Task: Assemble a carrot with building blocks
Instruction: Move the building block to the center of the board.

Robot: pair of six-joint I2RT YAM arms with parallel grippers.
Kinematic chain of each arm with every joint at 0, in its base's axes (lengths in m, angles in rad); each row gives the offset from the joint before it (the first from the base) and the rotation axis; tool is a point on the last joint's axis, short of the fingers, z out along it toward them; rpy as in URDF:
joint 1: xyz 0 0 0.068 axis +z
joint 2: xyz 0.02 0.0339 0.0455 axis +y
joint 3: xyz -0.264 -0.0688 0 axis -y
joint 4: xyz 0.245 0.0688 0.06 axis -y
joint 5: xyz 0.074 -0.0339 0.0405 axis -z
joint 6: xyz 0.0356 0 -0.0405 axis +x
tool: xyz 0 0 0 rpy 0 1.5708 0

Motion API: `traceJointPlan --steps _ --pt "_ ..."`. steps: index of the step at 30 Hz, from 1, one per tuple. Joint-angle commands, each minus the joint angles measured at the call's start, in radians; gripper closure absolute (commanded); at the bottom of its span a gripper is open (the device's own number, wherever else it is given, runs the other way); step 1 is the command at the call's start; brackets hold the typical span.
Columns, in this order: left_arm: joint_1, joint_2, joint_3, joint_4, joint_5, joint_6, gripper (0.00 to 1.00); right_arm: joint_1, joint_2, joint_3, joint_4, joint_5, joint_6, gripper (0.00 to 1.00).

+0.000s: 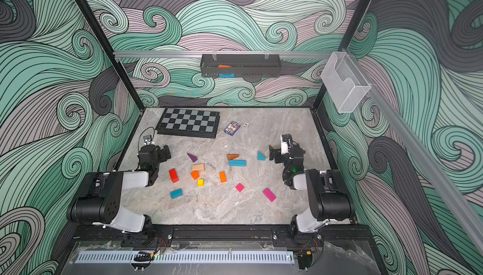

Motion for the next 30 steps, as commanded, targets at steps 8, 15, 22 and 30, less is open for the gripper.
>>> traceJointPlan --steps 8,15,22,30 --pt "-0.004 0.012 0.025 0.025 -0.014 0.012 0.02 0.001 0.008 0.016 0.029 -0.002 -0.006 0.01" --pt "-0.004 -0.031 0.04 -0.033 0.001 0.022 0.01 -0.008 -0.048 -0.018 0.034 0.124 0.055 0.01" --pt "-0.006 -0.204 0.128 -0.287 -0.062 -0.009 0.01 -0.008 -0.244 0.038 -0.21 0.175 0.079 0.01" --pt "-0.01 -0.333 0.241 -0.528 0.026 -0.049 0.01 -0.014 -0.369 0.181 -0.605 0.213 0.584 0.01"
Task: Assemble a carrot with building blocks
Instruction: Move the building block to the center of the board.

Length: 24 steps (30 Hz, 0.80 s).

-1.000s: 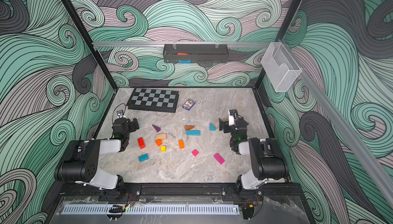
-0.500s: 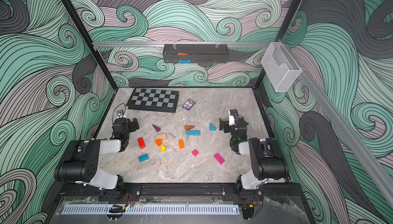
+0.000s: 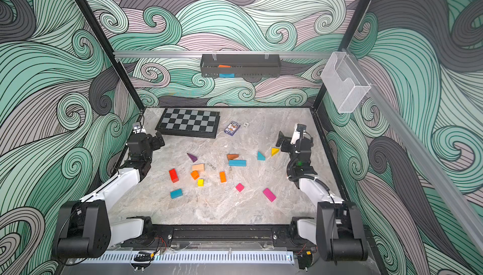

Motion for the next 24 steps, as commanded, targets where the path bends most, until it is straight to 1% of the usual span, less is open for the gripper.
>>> traceJointPlan --steps 1,3,5,8,9,10,12,16,18,20,22,24 --pt "-0.011 -0.051 0.051 -0.176 0.066 -0.037 0.01 -0.013 -0.032 0.047 -0.261 -0.056 0.288 0.01" --pt "-0.013 -0.079 0.086 -0.244 0.101 -0.061 0.02 -0.017 -0.032 0.074 -0.295 -0.183 0.287 0.01" --pt "-0.027 -0.095 0.133 -0.337 0.111 -0.091 0.03 -0.018 -0.008 0.105 -0.33 -0.261 0.343 0.01" --pt "-0.055 -0.104 0.223 -0.501 0.12 -0.138 0.04 -0.016 0.049 0.193 -0.429 -0.396 0.336 0.01" --pt "-0.067 -0.105 0.255 -0.56 0.135 -0.155 0.04 -0.012 0.078 0.232 -0.489 -0.447 0.325 0.02" --pt "-0.081 -0.107 0.284 -0.612 0.144 -0.167 0.05 -0.002 0.103 0.279 -0.568 -0.469 0.309 0.02" --pt "-0.111 -0.118 0.328 -0.699 0.158 -0.191 0.05 0.027 0.123 0.32 -0.626 -0.487 0.283 0.02" --pt "-0.184 -0.143 0.389 -0.84 0.173 -0.24 0.05 0.107 0.158 0.378 -0.747 -0.472 0.234 0.02" --pt "-0.226 -0.146 0.42 -0.897 0.175 -0.252 0.05 0.138 0.19 0.431 -0.865 -0.462 0.206 0.01" --pt "-0.256 -0.142 0.447 -0.943 0.184 -0.26 0.06 0.183 0.21 0.47 -0.962 -0.379 0.165 0.01" --pt "-0.269 -0.138 0.48 -0.994 0.225 -0.271 0.08 0.226 0.23 0.518 -1.07 -0.262 0.138 0.01" --pt "-0.276 -0.132 0.51 -1.03 0.258 -0.275 0.1 0.254 0.243 0.543 -1.123 -0.187 0.114 0.01"
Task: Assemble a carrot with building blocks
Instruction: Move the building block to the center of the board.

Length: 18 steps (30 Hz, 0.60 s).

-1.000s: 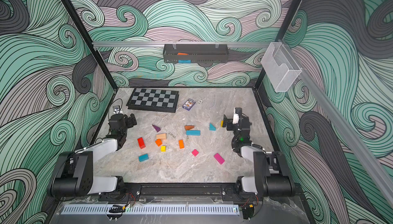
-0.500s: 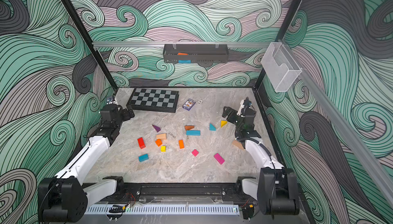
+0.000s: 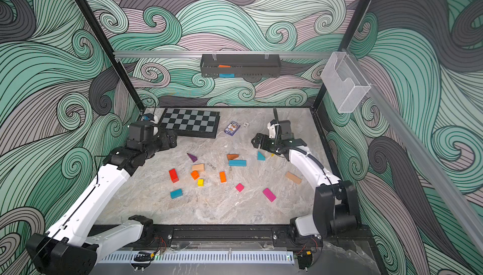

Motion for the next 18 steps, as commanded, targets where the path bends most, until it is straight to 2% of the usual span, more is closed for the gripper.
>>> traceJointPlan --steps 1,5,9,12,15,18 --pt "-0.012 0.007 0.071 -0.139 0.073 -0.027 0.12 0.032 0.014 0.042 -0.196 0.141 -0.062 0.01" --pt "-0.015 0.021 0.1 -0.158 0.105 -0.012 0.15 0.036 0.022 0.054 -0.202 0.106 -0.076 0.01" --pt "-0.02 0.026 0.1 -0.171 0.128 -0.027 0.18 0.044 0.084 0.111 -0.295 0.18 -0.155 0.02" --pt "-0.039 -0.003 0.073 -0.176 0.13 -0.028 0.19 0.047 0.129 0.125 -0.29 0.223 -0.204 0.12" --pt "-0.045 -0.046 0.018 -0.13 0.127 -0.043 0.19 0.049 0.21 0.171 -0.289 0.216 -0.225 0.22" --pt "-0.055 -0.052 0.044 -0.159 0.129 -0.05 0.19 0.056 0.273 0.223 -0.297 0.23 -0.239 0.23"
